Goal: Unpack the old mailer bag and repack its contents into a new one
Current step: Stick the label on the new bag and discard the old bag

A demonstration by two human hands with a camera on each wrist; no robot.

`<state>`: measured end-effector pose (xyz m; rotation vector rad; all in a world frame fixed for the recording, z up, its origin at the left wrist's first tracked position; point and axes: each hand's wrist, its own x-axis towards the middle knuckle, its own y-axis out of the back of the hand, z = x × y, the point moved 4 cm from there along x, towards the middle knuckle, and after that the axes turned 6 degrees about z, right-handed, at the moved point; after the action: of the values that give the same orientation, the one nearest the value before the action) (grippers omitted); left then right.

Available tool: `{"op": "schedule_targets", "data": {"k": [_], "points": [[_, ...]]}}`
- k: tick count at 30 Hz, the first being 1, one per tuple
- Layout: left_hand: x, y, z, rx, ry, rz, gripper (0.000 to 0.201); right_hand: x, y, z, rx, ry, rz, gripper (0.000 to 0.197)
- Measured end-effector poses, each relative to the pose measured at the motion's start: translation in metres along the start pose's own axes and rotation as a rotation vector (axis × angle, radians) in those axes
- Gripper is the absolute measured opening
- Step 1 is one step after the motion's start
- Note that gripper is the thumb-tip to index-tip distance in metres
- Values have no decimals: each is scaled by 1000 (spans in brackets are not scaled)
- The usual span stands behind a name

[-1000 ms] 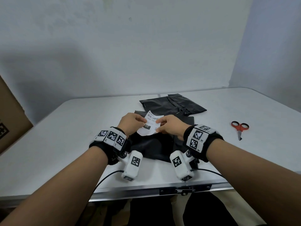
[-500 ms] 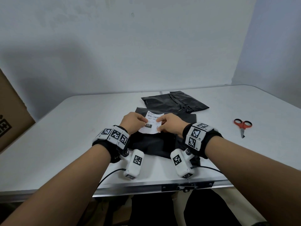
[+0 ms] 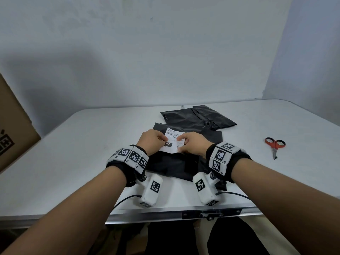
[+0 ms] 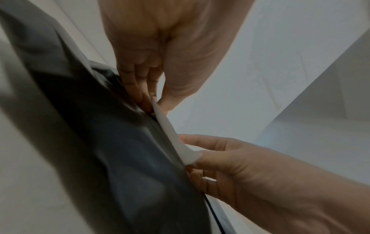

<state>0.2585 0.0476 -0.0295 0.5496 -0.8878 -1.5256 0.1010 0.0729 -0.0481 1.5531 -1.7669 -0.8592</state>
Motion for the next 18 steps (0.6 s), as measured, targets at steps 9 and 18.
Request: {"op": "schedule_targets", "data": {"k": [9, 18], "points": [[6, -5, 5, 284, -151, -28, 27, -4, 8, -11, -186, 45, -23, 51], [6, -5, 6, 366, -178, -91, 29, -10, 2, -21, -246, 60, -145, 70]]}}
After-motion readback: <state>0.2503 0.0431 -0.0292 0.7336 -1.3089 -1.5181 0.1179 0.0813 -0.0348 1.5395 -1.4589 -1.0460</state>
